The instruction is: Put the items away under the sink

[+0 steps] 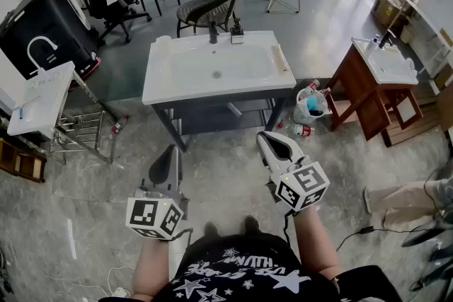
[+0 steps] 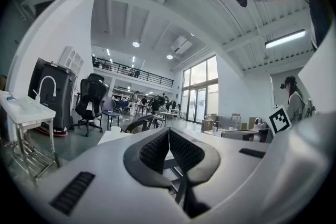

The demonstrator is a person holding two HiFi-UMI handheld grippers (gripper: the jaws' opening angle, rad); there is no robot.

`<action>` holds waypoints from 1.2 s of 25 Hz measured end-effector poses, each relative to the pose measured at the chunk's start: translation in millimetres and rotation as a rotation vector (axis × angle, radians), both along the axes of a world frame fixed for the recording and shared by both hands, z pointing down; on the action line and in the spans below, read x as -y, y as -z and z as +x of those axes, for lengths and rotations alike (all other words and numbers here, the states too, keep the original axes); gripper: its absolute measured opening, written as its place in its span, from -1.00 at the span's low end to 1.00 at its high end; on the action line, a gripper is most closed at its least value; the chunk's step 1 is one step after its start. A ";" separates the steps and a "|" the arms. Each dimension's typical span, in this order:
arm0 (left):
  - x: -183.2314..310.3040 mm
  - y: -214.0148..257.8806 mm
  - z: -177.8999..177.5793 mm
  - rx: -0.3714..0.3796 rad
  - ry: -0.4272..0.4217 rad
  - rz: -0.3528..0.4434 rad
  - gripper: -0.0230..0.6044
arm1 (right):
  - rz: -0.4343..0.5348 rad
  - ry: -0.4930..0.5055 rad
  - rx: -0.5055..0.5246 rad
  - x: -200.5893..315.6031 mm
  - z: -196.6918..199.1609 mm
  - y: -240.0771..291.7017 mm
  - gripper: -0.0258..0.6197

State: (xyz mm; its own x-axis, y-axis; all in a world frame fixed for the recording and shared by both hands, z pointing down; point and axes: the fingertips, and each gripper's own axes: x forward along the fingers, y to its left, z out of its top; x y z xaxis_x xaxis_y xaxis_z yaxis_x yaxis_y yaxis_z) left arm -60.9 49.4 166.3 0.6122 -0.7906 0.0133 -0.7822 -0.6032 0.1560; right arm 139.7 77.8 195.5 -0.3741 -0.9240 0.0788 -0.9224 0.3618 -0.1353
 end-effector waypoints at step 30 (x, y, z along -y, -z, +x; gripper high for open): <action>35.8 -48.6 -71.4 0.072 -0.040 -0.026 -0.89 | -0.071 -0.091 -0.060 27.5 -62.6 -32.6 -0.91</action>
State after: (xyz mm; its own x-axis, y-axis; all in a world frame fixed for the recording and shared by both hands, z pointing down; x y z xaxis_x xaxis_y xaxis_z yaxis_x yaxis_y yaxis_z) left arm -132.2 13.6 214.9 0.6402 -0.7641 0.0786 -0.7672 -0.6308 0.1164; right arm 77.1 50.3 228.1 -0.2816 -0.9453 0.1649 -0.9581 0.2677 -0.1014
